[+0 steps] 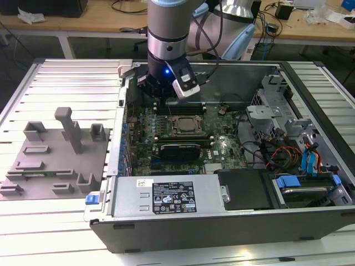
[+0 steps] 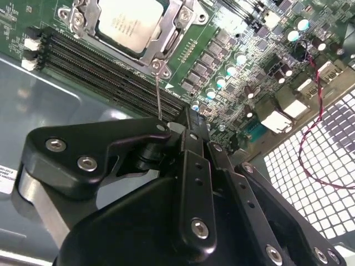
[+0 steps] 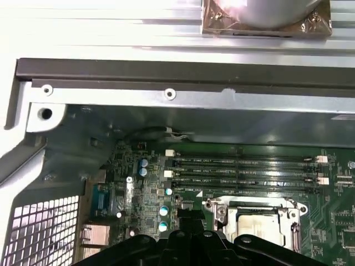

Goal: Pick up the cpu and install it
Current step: 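Install the first cpu locking lever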

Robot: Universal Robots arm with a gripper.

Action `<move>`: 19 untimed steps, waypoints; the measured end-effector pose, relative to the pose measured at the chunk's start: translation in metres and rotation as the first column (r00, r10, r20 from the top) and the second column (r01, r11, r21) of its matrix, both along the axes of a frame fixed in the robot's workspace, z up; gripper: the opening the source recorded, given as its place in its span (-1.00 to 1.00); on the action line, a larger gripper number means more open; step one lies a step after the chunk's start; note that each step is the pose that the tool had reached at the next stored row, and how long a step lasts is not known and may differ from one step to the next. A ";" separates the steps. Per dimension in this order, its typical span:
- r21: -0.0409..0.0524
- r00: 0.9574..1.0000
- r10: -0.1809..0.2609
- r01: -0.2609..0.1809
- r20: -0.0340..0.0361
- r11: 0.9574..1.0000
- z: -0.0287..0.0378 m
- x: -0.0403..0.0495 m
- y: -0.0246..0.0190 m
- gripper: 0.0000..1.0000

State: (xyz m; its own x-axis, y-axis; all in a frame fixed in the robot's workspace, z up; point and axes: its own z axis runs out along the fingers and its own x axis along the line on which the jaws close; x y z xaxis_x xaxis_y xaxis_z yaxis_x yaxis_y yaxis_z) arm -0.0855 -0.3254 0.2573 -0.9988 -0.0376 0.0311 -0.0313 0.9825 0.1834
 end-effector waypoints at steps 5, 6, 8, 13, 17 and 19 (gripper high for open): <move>0.042 1.000 0.000 0.000 0.002 0.999 0.0000 -0.0031 0.0000 -0.79; 0.057 1.000 0.000 0.000 0.003 0.998 0.0000 -0.0039 0.0000 -0.79; 0.093 1.000 0.000 0.000 0.004 0.996 0.0000 -0.0043 0.0001 -0.79; 0.093 1.000 0.000 0.000 0.004 0.996 0.0000 0.0133 -0.0002 -0.79; 0.093 1.000 -0.001 0.001 0.003 0.996 0.0000 0.0278 -0.0010 -0.79; 0.093 1.000 -0.001 0.001 0.002 0.996 -0.0001 0.0314 -0.0012 -0.79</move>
State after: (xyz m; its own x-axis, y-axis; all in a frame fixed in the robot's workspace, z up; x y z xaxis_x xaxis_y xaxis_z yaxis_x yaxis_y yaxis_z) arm -0.0541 -0.3266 0.2572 -0.9989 -0.0391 0.0250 -0.0308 0.9613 0.2739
